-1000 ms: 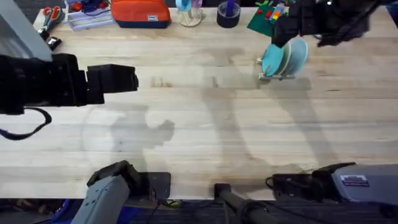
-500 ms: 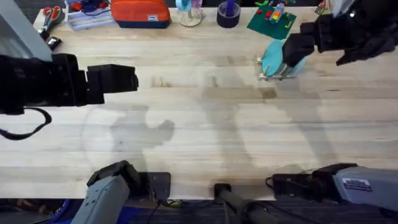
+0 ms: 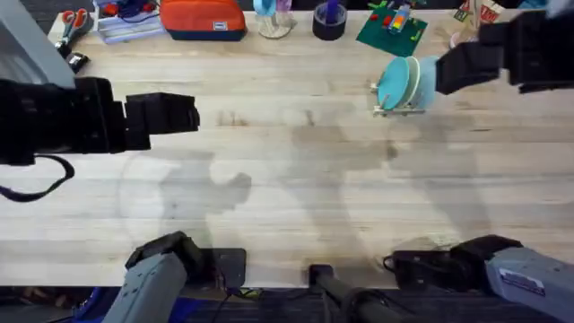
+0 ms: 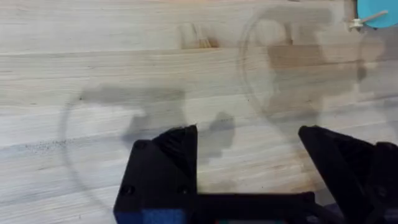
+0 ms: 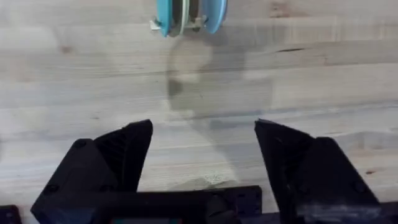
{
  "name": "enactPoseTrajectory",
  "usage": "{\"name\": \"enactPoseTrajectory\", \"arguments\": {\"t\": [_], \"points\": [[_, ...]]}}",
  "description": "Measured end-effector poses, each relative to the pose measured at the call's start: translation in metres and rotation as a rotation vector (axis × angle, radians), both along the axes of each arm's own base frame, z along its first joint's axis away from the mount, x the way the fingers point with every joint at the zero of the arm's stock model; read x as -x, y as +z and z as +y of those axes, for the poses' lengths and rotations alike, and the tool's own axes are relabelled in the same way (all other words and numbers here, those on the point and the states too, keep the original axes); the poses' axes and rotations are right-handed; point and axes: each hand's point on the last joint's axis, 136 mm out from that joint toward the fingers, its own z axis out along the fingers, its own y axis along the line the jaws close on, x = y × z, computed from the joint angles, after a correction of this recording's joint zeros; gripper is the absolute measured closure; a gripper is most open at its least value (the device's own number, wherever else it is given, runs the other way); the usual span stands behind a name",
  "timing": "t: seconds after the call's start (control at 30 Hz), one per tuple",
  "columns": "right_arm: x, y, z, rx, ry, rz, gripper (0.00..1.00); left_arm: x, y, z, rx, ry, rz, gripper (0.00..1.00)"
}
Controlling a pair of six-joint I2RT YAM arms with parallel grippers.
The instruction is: Pick up the plates from the table one by one and place each into a slot on the dish rack.
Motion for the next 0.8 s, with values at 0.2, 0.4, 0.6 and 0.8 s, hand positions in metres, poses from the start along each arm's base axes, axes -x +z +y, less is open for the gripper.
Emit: {"name": "enactPoseTrajectory", "arguments": {"t": [0.2,0.4,0.6,0.8], "points": [[0.020,0.023,0.001,-0.033,0.020,-0.105,0.010,0.000,0.000,0.000,0.000,0.000,0.000,0.007],[0.039,0.031,0.001,-0.061,0.042,-0.181,0.036,0.000,0.000,0.000,0.000,0.000,0.000,0.007],[0.052,0.022,0.001,-0.106,0.059,-0.306,0.038,0.000,0.000,0.000,0.000,0.000,0.000,0.007],[0.076,0.005,-0.007,-0.134,0.058,-0.383,0.033,0.000,0.000,0.000,0.000,0.000,0.000,0.007]]}}
